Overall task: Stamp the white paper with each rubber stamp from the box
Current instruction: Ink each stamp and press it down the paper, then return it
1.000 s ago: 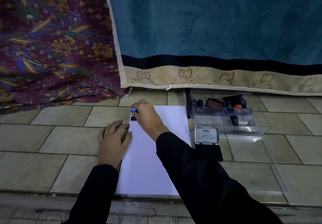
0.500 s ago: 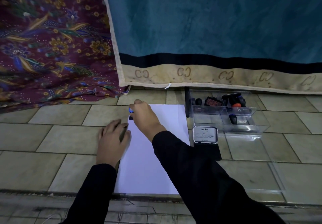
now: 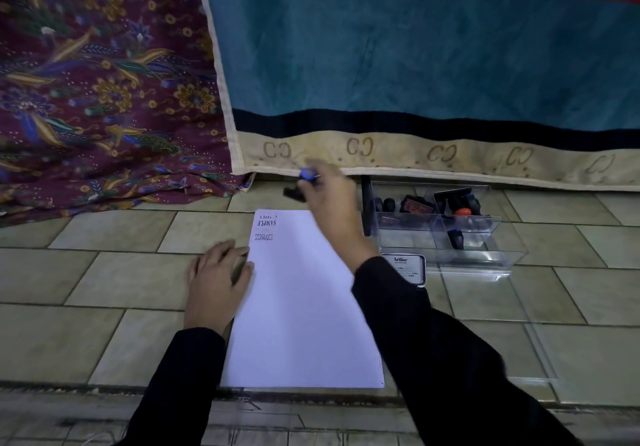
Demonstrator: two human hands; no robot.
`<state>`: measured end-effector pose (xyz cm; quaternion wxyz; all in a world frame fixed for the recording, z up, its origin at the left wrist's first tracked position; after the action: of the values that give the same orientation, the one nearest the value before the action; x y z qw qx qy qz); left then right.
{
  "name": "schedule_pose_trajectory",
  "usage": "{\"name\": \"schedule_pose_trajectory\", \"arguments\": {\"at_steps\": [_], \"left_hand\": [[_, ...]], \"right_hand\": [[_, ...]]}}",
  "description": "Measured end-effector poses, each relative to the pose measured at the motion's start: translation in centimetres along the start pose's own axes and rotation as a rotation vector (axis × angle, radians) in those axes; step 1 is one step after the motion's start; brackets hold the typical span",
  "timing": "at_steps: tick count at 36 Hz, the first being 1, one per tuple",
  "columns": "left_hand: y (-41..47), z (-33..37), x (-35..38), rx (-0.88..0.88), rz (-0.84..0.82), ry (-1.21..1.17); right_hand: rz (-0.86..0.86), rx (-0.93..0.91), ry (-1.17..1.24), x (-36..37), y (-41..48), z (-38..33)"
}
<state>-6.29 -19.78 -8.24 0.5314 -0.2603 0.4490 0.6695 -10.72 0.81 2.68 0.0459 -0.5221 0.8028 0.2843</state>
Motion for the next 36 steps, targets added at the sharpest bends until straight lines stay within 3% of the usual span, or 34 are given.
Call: {"name": "schedule_pose_trajectory", "arguments": {"at_steps": [5,11,17,36], "left_hand": [[-0.1,0.0,-0.1,-0.001,-0.004,-0.009],[-0.1,0.0,0.1,-0.002,-0.007,-0.007],[-0.3,0.5,-0.5,-0.01,-0.024,-0.032],[-0.2,0.4,-0.5,-0.014,-0.023,-0.033]], "right_hand": [[0.276,-0.01,0.061,-9.8,0.2,1.8],[0.437,0.075,-0.228,-21.2,-1.0,7.6],[0.28,0.217,-0.558,-24.5,-2.5,12.0],[-0.095,0.388,-0.814,-22.5,0.2,13.6]]}}
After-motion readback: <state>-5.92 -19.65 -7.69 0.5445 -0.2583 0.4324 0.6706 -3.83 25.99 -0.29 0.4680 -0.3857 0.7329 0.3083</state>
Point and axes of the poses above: each hand's wrist, its own y-axis towards the middle knuckle, its own x-axis out of the palm, z = x × y, the point moved 1 cm from there along y, towards the middle knuckle, and after that the axes turned 6 degrees about z, right-handed, at the moved point
